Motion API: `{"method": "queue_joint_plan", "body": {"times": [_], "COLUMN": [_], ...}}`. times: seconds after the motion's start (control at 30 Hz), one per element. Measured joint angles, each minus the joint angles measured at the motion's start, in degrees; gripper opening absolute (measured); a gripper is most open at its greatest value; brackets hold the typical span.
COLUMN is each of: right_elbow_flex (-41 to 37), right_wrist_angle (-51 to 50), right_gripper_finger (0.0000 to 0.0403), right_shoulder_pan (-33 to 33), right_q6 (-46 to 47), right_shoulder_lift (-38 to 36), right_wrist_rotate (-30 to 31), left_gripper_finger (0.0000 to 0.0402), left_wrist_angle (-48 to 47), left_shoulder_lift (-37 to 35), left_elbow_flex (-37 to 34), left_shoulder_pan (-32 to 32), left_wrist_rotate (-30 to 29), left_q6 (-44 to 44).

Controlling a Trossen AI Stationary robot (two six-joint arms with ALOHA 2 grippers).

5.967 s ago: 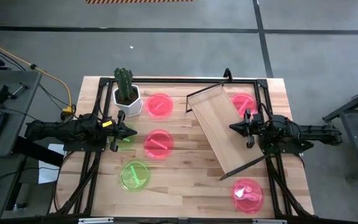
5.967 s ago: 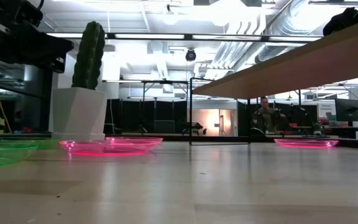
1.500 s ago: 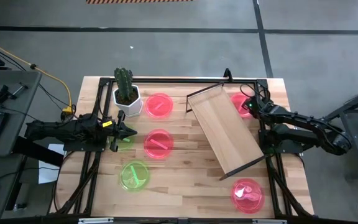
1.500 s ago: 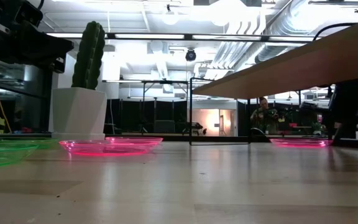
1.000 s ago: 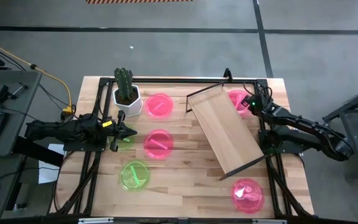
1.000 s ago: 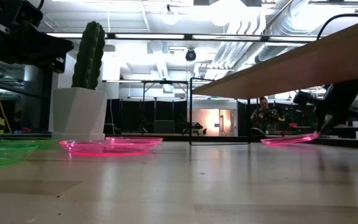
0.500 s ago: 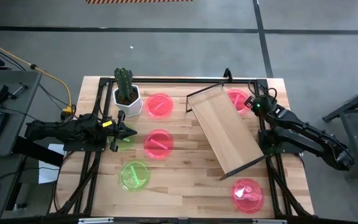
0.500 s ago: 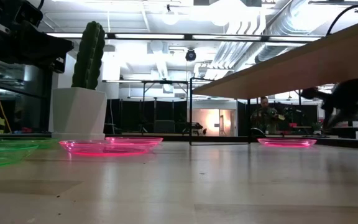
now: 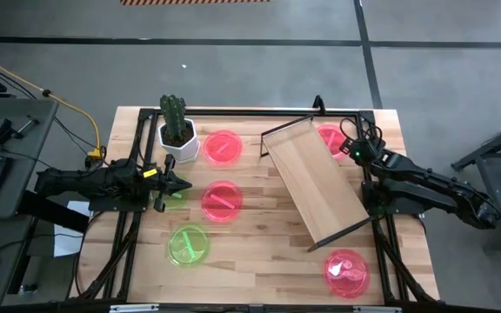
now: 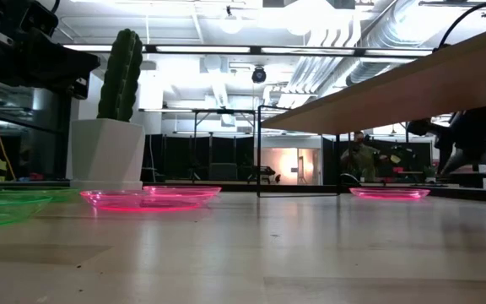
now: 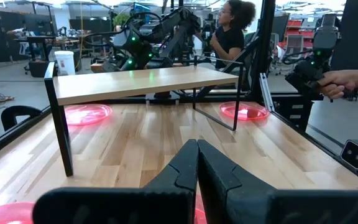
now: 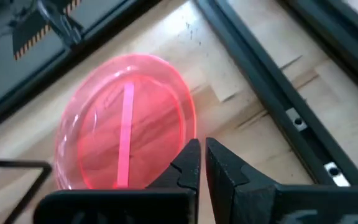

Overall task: Place and stack plates onto a shelf
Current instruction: Put the pink plate on the shelf

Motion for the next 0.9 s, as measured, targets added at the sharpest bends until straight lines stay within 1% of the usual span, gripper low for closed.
{"method": "queue_joint_plan", "body": {"times": [0.07, 0.2, 0.3, 0.4, 0.53, 0.7, 0.9], "right_elbow_flex": [0.0, 0.0, 0.0, 0.0, 0.0, 0.0, 0.0], "right_wrist_angle": [0.0, 0.6, 2.2, 2.8, 6.1, 12.3, 15.3], "right_gripper_finger": [0.0030, 0.0084, 0.0123, 0.0147, 0.0158, 0.0153, 0.0151], "right_shoulder_pan": [0.0, -0.1, -0.1, -0.1, -0.1, -0.1, -0.2], "right_q6": [-0.7, 0.2, 2.1, 4.1, 5.2, 5.4, 7.6], "right_shoulder_lift": [0.0, 0.7, 2.9, 6.3, 10.9, 16.8, 22.6], "right_wrist_rotate": [0.3, 0.3, 0.0, 0.0, -0.2, -0.7, 0.2], "left_gripper_finger": [0.0000, 0.0000, 0.0000, 0.0000, 0.0000, 0.0000, 0.0000], "left_wrist_angle": [0.0, 0.0, 0.0, 0.0, 0.0, 0.0, 0.0], "left_shoulder_lift": [0.0, 0.0, 0.0, 0.0, 0.0, 0.0, 0.0], "left_elbow_flex": [0.0, 0.0, 0.0, 0.0, 0.0, 0.0, 0.0], "left_shoulder_pan": [0.0, 0.0, 0.0, 0.0, 0.0, 0.0, 0.0], "left_wrist_rotate": [0.0, 0.0, 0.0, 0.0, 0.0, 0.0, 0.0], "left_q6": [0.0, 0.0, 0.0, 0.0, 0.0, 0.0, 0.0]}}
